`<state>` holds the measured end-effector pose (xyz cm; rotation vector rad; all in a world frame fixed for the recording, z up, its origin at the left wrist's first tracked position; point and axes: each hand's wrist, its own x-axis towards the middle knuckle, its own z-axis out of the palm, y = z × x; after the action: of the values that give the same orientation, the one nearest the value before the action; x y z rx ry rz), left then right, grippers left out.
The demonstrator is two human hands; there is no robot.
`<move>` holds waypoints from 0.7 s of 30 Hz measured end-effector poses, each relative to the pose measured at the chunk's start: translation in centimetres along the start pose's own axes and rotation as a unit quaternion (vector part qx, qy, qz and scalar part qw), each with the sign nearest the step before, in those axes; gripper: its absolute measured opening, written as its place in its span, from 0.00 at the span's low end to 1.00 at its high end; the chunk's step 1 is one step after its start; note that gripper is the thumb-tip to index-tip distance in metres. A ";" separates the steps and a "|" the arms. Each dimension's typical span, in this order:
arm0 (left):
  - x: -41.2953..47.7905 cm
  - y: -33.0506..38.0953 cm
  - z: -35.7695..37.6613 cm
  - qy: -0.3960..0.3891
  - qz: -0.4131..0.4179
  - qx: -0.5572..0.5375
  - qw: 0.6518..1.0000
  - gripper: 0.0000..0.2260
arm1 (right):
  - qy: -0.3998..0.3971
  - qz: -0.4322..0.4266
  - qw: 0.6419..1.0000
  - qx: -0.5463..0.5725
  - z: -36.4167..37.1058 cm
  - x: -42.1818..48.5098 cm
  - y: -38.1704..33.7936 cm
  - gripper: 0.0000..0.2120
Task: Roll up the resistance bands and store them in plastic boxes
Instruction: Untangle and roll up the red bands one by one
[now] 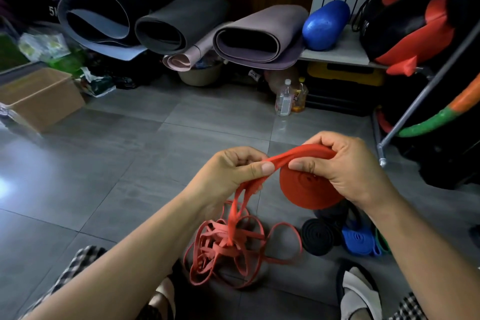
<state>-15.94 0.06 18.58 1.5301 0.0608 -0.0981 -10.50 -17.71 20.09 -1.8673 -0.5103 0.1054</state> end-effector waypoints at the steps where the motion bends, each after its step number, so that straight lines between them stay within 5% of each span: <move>1: 0.0 0.0 -0.1 0.001 0.000 -0.004 1.000 0.08 | -0.002 0.001 1.000 0.008 0.1 0.0 -0.1 0.18; 16: -0.9 -1.6 2.6 0.069 0.035 -0.022 0.997 0.05 | 0.078 0.017 0.991 0.107 1.3 0.6 0.0 0.12; 21: -0.1 -0.5 2.4 0.083 0.039 -0.068 0.993 0.06 | 0.162 -0.034 0.976 0.142 2.2 0.7 -0.5 0.08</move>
<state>-16.16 -2.39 18.23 1.4005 0.1374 0.0952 -10.76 -15.34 19.88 -1.5465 -0.3141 -0.1635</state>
